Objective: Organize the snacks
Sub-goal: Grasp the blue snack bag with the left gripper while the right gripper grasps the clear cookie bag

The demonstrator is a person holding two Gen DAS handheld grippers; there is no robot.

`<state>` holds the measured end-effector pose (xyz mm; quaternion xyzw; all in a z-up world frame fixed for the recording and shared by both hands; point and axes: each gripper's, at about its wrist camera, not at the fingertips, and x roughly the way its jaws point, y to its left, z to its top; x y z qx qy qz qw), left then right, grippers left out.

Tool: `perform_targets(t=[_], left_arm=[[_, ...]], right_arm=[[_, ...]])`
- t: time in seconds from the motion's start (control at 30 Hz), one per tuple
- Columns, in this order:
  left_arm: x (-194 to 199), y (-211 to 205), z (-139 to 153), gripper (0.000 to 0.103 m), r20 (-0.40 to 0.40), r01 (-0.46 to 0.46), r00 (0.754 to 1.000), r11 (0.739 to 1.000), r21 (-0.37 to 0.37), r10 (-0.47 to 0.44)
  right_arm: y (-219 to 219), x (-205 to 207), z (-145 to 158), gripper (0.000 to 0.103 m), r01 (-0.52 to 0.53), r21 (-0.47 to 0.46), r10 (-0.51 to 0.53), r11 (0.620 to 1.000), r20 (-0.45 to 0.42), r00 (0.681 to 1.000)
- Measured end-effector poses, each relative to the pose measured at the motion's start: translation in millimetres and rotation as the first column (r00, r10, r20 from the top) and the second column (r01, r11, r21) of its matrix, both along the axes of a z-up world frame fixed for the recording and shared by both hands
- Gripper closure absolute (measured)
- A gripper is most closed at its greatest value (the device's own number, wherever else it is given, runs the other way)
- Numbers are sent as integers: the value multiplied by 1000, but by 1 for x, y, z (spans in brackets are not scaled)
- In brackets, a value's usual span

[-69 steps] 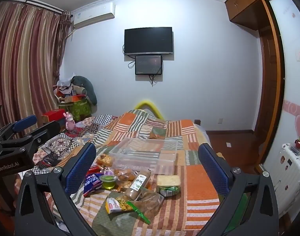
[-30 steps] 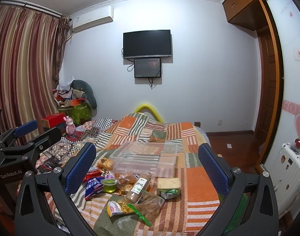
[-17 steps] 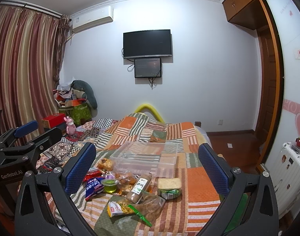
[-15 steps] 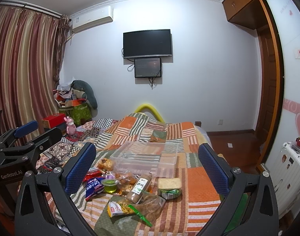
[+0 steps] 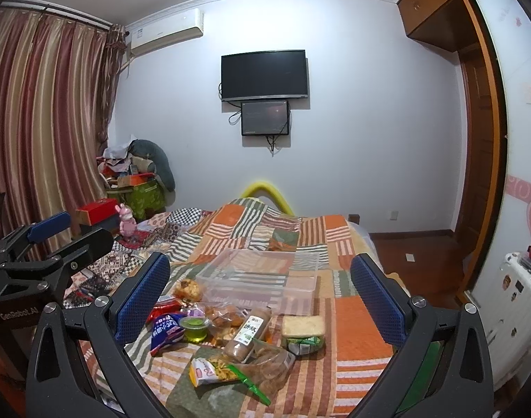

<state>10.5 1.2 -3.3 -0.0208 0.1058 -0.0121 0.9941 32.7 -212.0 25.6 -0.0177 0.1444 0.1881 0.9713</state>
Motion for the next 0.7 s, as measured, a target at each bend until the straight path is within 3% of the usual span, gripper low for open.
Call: perform_targets(t=[0.17,0.33,0.47,0.7], left_arm=[[11,9,-9,2,-38,-10,999,1000,-1,10],[34,27,-24,20,-130,-6,991,1000,-7,5],[55,43,-38,25,-204,-13,979,1000,15,15],[90,73,-86,27,-360,-9,933,1000,27,18]], right_arm=[[0,11,-9,0,4,-10,-4,1000,-34,999],[-6,26,-24,0,6,-8,-7,1000,-95,995],[-11,39,-40,4,13,-32,-18,999,-167,986],[-12,63,-71,12,6,-92,-33,996,-301,953]])
